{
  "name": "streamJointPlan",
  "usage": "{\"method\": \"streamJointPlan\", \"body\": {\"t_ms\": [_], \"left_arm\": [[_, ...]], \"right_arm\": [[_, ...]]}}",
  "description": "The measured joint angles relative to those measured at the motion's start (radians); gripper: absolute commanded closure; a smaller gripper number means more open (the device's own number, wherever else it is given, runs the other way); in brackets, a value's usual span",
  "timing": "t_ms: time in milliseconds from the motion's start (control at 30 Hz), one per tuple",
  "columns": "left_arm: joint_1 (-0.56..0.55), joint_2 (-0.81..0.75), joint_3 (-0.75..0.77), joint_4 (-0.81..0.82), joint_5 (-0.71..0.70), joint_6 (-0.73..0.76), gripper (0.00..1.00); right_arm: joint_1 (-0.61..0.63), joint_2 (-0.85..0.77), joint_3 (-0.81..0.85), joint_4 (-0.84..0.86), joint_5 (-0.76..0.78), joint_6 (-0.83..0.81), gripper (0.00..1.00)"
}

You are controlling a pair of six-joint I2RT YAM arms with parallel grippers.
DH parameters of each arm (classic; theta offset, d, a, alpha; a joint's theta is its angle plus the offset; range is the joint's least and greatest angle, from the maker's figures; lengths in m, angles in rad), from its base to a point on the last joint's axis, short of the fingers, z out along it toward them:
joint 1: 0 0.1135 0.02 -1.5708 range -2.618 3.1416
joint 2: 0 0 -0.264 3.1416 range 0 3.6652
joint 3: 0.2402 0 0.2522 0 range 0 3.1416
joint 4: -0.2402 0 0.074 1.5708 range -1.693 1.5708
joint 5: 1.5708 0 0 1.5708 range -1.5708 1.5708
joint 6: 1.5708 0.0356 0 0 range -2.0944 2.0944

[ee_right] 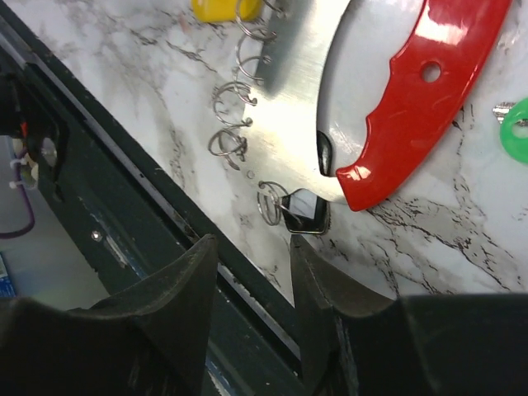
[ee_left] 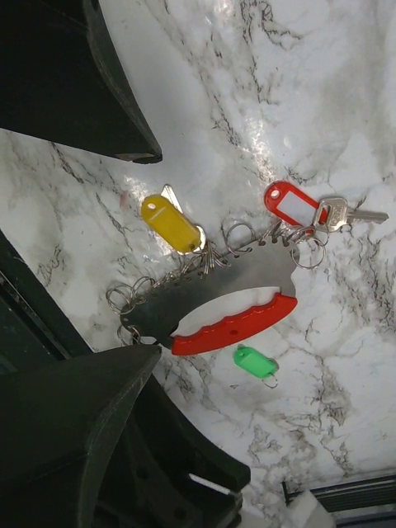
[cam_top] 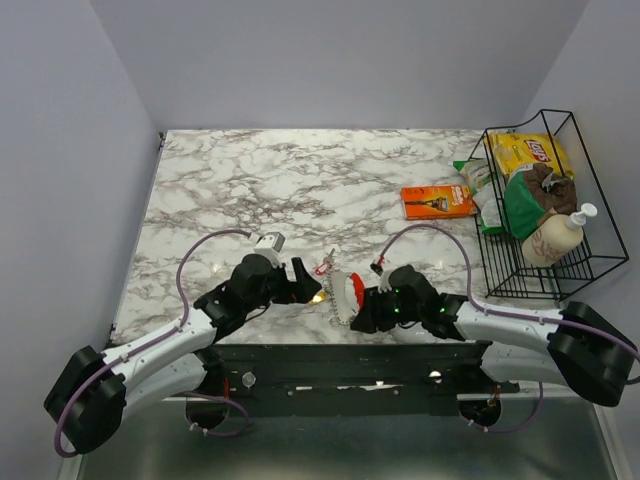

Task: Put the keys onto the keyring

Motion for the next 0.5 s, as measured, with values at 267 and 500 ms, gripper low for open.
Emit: {"method": "streamJointPlan", "body": {"t_ms": [267, 500], "left_arm": [[0.000, -0.087, -0.007, -0.014, 0.000, -0.013, 0.01], [0.000, -0.106, -0.021, -0.038, -0.001, -0.022, 0.01]], "right_arm": [[0.005, 0.072, 0.000, 0.033, -0.003, 0.033, 0.50], [0.006, 0.073, 0.000, 0.061, -0.003, 0.054, 0.57]]}}
